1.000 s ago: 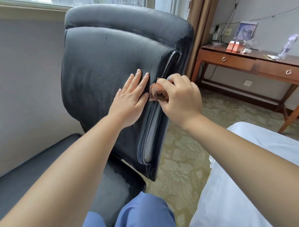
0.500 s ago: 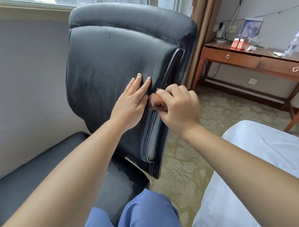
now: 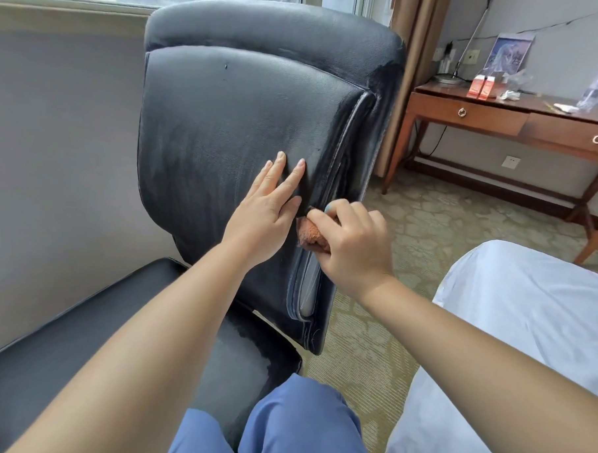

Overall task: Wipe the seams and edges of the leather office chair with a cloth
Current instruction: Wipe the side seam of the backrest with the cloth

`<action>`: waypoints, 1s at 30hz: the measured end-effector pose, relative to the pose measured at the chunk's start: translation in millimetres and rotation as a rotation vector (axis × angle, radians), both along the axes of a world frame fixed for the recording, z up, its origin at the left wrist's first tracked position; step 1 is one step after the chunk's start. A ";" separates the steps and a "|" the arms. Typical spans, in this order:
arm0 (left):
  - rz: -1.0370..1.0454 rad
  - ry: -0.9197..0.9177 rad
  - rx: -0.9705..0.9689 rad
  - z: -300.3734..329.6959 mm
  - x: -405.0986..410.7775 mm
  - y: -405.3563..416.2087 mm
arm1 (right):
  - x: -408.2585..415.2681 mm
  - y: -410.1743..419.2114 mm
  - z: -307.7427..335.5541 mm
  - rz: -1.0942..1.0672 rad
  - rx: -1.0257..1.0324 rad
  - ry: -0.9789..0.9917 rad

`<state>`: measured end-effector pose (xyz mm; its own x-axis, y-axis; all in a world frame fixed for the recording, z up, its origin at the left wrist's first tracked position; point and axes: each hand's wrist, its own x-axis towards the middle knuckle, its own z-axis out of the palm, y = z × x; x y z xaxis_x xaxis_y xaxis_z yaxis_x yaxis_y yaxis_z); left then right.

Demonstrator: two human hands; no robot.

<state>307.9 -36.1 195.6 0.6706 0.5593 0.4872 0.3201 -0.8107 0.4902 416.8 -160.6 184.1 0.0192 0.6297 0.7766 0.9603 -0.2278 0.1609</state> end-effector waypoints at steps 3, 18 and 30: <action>0.006 0.003 -0.007 -2.4 -2.2 -1.4 | 6.3 3.7 21.5 -0.036 0.074 0.024; 0.009 0.024 0.017 -15.4 -10.1 0.1 | -4.5 0.3 -19.0 0.018 0.026 0.002; 0.014 0.041 -0.011 -28.2 -17.8 -6.2 | -6.4 -1.4 -28.9 0.053 0.004 -0.015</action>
